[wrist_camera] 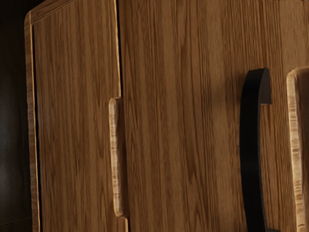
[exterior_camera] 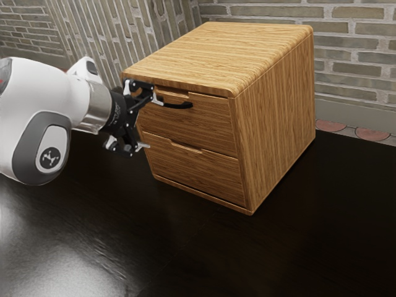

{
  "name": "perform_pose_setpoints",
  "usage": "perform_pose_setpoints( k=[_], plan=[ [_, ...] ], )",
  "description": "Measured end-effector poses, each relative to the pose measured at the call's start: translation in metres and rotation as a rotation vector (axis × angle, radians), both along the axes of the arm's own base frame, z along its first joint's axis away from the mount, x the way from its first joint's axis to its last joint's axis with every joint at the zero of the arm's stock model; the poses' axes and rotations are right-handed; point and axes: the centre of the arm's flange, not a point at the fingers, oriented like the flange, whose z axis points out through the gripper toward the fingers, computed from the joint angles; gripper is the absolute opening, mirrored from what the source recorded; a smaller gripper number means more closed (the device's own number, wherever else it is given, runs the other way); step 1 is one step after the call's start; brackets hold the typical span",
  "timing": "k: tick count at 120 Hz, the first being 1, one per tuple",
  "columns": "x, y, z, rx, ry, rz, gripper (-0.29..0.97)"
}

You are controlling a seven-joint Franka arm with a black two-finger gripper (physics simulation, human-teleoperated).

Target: Pull the drawer handle with one arm to open the drawer

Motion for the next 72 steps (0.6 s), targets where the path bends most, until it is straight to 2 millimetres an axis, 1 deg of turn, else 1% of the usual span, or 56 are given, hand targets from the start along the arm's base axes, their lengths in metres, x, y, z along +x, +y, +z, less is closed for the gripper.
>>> perform_pose_setpoints(
  k=[16,26,52,72],
  plan=[
    [0.001,0.000,0.001,-0.008,-0.024,0.009,0.68],
    [0.001,0.005,0.001,-0.014,-0.031,0.021,0.68],
    [0.014,0.007,-0.003,-0.020,-0.039,0.033,0.68],
    [0.018,0.011,-0.009,-0.028,-0.036,0.044,0.68]
  ],
)
